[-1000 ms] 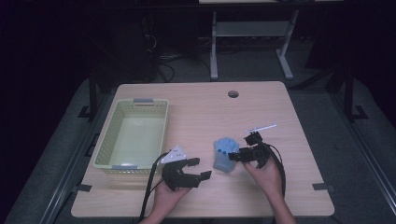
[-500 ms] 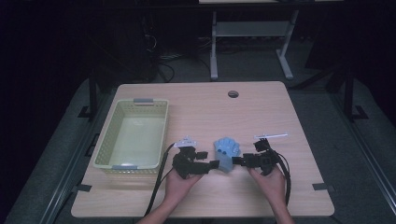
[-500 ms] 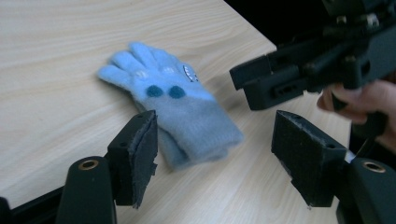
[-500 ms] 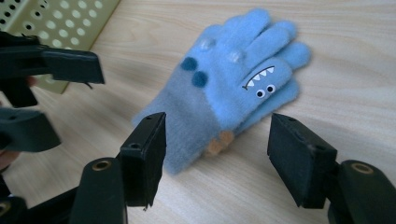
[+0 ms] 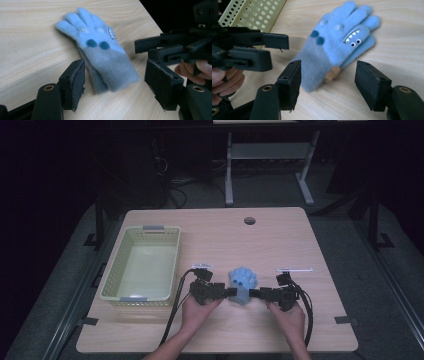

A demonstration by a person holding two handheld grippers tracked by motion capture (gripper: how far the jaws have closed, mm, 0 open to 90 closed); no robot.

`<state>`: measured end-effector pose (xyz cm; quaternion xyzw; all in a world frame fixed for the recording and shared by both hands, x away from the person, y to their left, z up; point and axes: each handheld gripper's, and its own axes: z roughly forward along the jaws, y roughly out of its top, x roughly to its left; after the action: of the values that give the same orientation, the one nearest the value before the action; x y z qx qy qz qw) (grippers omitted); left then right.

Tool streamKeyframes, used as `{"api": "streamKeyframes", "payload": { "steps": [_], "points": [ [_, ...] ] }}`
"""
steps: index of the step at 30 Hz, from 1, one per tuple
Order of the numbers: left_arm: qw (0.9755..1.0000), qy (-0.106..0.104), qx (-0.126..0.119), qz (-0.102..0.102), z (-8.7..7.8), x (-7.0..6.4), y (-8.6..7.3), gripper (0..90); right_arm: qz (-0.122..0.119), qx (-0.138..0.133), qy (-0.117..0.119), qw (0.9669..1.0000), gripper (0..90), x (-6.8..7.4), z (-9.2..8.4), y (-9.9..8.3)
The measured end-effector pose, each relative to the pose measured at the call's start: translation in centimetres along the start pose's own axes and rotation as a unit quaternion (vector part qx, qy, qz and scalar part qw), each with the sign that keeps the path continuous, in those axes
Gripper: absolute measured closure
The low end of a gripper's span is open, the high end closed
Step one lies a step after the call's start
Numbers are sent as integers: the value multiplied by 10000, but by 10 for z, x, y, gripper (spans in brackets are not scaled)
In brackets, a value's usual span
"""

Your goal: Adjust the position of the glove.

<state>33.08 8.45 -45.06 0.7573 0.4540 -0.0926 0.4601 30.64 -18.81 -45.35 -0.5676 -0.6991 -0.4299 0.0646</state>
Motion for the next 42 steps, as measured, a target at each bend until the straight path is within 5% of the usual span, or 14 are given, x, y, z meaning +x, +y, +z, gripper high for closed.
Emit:
{"api": "streamKeyframes", "payload": {
  "steps": [22, 42],
  "points": [
    [9983, -14, 236, -529, 22, 13, -2, 474, 499, 85, 316, 9982, 443, -8, 17, -10],
    [9959, -220, 299, -830, 24, 19, -6, 586, 898, -96, 399, 9951, 632, -8, 31, -12]
  ]
}}
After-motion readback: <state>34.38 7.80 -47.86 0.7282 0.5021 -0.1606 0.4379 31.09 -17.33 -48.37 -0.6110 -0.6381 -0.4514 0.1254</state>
